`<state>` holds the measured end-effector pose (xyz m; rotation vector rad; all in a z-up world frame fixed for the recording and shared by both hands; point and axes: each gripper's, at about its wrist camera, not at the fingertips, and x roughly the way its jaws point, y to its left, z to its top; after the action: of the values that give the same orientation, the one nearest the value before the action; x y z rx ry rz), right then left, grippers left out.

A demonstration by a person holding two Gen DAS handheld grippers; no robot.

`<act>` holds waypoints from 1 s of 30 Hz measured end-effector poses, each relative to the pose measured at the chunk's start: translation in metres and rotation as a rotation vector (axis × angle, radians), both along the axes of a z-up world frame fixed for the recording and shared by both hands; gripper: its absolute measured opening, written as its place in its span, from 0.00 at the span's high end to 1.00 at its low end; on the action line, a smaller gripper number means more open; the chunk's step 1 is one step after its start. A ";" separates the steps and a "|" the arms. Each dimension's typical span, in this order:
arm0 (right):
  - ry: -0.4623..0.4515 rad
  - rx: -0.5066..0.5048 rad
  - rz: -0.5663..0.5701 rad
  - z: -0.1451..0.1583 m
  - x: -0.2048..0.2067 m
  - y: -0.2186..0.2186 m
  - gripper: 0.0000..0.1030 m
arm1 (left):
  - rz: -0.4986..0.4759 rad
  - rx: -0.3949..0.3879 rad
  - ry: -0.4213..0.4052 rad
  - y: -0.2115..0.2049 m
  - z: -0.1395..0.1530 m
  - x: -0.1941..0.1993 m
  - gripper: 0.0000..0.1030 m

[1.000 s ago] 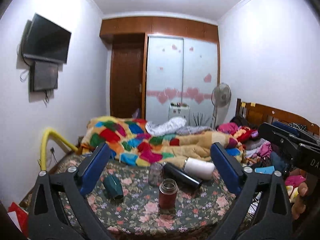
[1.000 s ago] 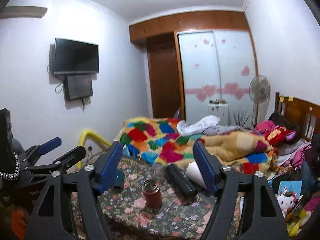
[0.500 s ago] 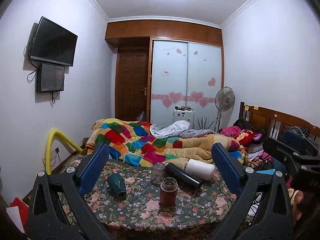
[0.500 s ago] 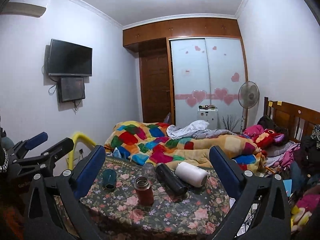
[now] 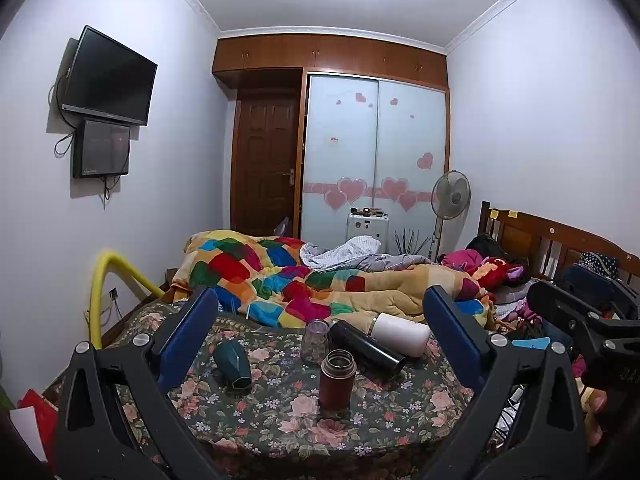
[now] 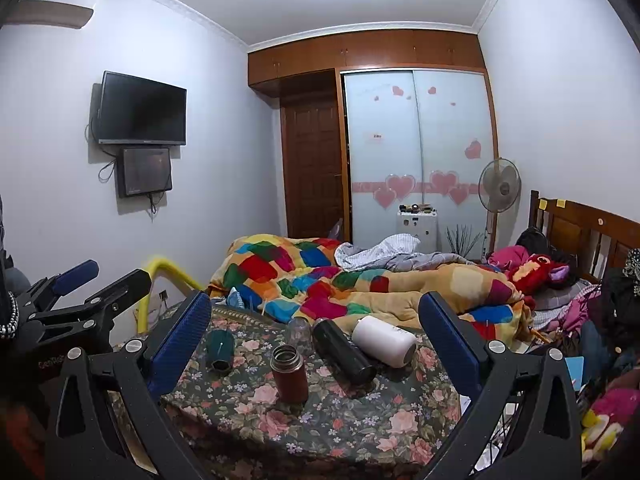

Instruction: Flip cup upright

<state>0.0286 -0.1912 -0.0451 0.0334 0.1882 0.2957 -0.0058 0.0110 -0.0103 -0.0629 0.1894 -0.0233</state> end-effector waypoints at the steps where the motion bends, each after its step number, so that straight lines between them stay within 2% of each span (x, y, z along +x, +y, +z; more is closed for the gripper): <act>1: 0.002 -0.002 0.001 0.000 0.000 0.000 0.00 | 0.000 -0.002 0.004 0.000 -0.001 0.001 0.00; 30: 0.014 -0.007 0.004 0.000 0.001 0.000 0.00 | -0.001 -0.010 0.026 0.001 -0.005 0.006 0.00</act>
<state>0.0301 -0.1913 -0.0455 0.0284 0.2034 0.2992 -0.0003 0.0118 -0.0155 -0.0730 0.2152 -0.0242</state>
